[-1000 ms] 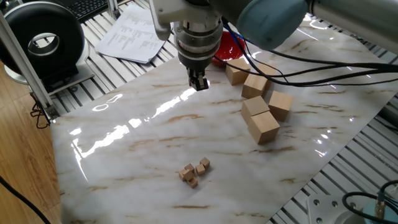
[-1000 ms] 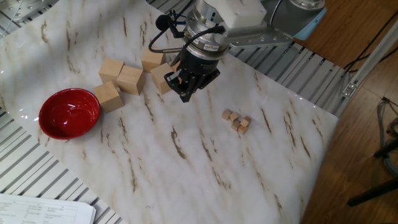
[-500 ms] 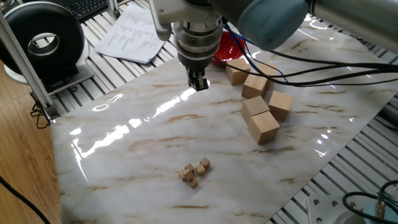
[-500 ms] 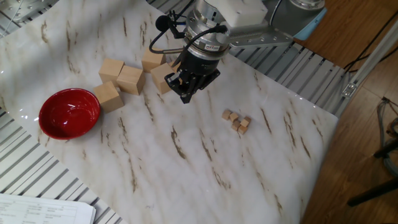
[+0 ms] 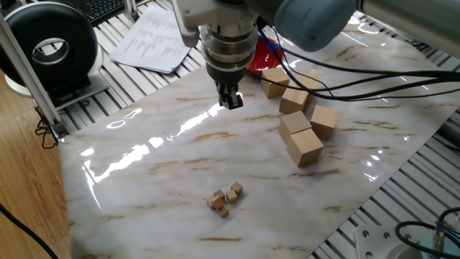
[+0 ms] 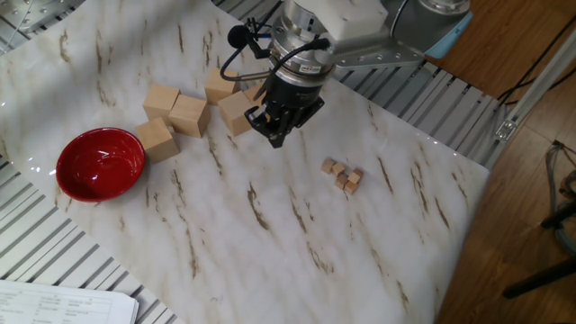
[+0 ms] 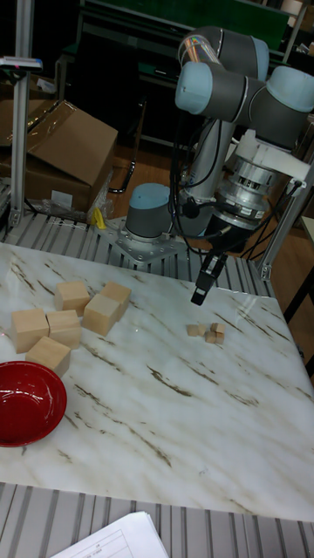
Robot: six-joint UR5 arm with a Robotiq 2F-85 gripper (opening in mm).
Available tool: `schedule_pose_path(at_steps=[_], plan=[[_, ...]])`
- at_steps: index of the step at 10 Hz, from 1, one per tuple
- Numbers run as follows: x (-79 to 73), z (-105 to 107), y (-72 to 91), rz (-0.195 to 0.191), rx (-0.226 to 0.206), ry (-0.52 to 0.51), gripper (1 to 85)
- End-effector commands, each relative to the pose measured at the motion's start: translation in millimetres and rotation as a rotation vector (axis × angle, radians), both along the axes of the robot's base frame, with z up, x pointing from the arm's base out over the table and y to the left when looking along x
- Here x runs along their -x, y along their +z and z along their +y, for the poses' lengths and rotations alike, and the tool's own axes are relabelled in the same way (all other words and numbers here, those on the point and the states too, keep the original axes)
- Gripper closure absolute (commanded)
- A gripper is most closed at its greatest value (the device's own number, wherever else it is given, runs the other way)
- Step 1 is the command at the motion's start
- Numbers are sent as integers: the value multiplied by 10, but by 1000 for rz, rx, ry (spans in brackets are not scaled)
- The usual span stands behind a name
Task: Stack the blocks into a pyramid shape
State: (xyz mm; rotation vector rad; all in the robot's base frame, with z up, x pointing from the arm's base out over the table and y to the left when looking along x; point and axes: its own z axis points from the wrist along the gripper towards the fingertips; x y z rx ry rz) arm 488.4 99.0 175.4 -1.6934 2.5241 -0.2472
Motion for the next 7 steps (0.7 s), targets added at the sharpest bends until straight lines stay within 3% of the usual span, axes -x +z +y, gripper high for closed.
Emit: schedule_pose_path(at_steps=[1,2,3,4,5,7], plan=[[-96,73,24,-40,-40,-47,847],[-30,164,8,-17,-88,-123,847],[29,200,-3,6,-103,-140,847],[9,212,0,-1,-106,-129,847],[13,286,1,2,-137,-138,847],[9,239,1,0,-117,-126,847]])
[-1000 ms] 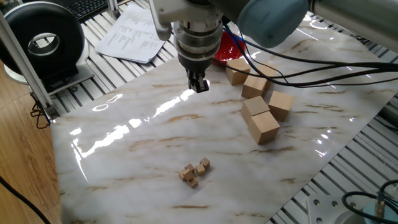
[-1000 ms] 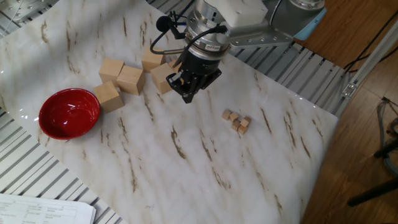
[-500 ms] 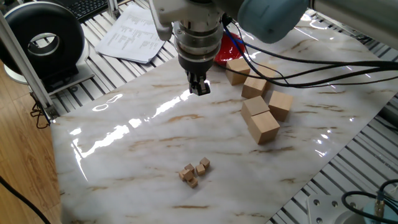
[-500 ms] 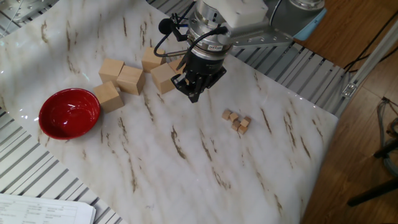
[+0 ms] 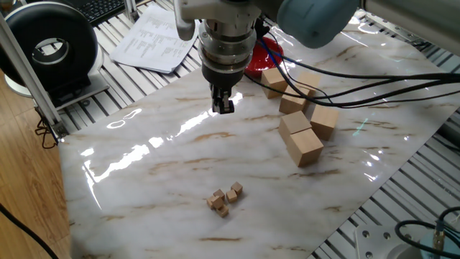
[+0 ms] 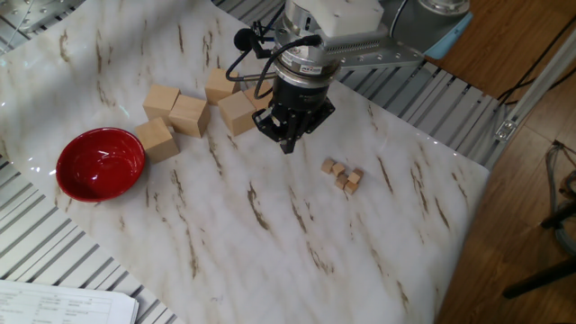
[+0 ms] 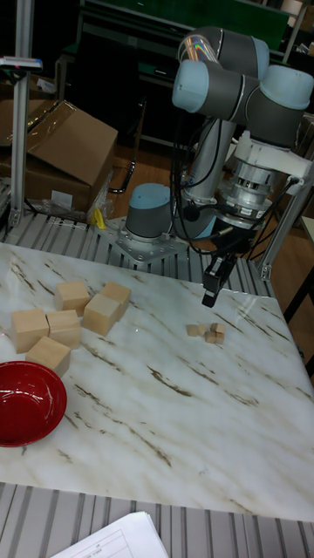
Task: Stack the blocks into a pyramid shape
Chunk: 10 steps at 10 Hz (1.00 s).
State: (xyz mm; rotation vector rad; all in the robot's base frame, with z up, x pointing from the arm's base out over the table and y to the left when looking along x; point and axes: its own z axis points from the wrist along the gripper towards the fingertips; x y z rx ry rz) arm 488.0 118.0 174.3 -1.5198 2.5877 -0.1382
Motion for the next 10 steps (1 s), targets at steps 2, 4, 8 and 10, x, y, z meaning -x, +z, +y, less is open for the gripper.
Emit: schedule_pose_path(at_steps=[2,4,8,10], plan=[[13,56,10,6,-27,-13,847],[6,60,18,6,-25,-32,847],[89,271,20,34,-56,-46,847],[212,325,9,69,-35,-10,847]])
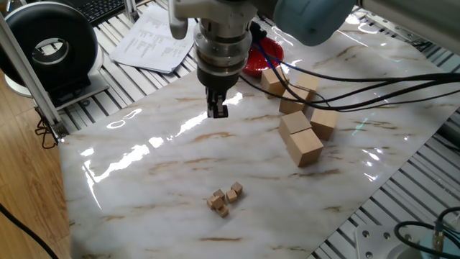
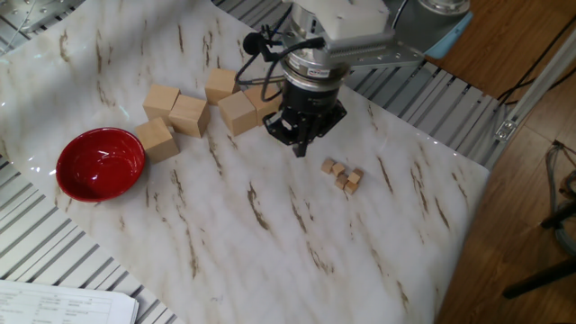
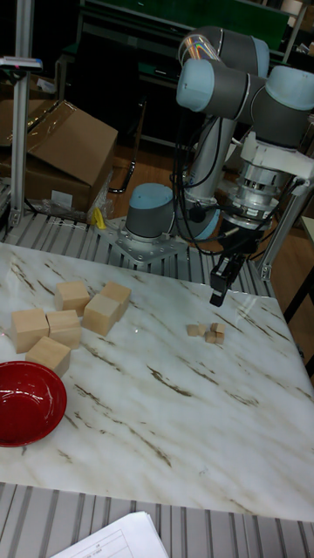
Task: Stack the blocks into a pyramid shape
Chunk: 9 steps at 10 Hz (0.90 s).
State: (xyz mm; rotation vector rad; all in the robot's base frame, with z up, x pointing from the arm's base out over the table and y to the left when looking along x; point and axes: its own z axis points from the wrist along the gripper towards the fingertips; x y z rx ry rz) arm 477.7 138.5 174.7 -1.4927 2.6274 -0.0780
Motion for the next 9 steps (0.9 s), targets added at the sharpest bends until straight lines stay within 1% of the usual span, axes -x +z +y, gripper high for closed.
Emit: schedule_pose_path(at_steps=[1,2,3,4,5,6,7,8,9], plan=[[165,131,-11,38,-13,17,847],[235,135,-29,37,-19,2,847],[315,90,-37,32,-2,-5,847],[354,17,-48,27,17,12,847],[411,-24,-66,27,5,13,847],[472,-85,-79,26,5,19,847],[505,-98,-88,24,8,24,847],[498,-106,-112,12,37,53,847],[432,-182,-161,-18,110,149,847]])
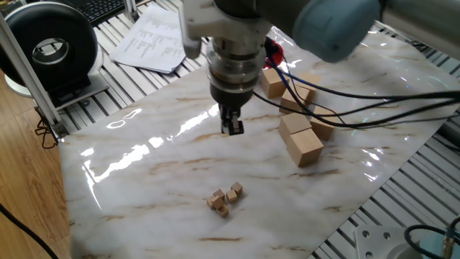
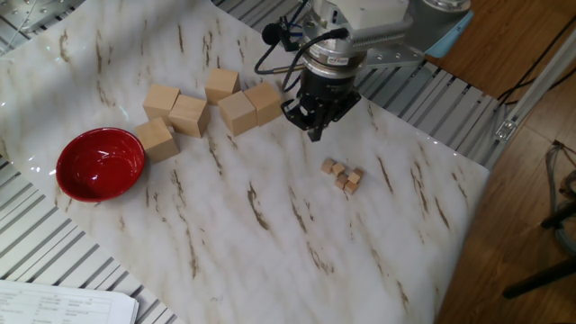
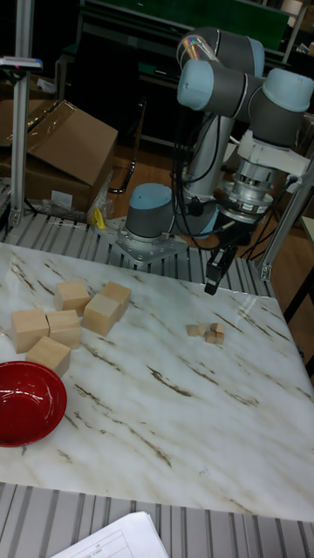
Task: Stack the blocks into a pyramid shape
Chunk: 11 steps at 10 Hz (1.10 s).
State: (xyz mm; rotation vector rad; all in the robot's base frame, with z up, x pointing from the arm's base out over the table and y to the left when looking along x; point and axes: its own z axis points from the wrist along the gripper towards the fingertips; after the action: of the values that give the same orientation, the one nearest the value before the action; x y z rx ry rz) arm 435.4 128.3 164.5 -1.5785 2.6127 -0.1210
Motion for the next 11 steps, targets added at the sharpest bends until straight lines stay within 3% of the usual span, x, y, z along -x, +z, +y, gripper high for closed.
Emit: schedule_pose_path(at_steps=[1,3,5,7,9,11], plan=[[-86,-71,-96,-76,97,161,847],[-158,148,-198,-122,90,270,847],[-113,294,-250,-130,66,338,847],[-33,254,-293,-116,39,329,847],[114,240,-382,-90,-9,254,847],[278,292,-480,-26,-48,172,847]])
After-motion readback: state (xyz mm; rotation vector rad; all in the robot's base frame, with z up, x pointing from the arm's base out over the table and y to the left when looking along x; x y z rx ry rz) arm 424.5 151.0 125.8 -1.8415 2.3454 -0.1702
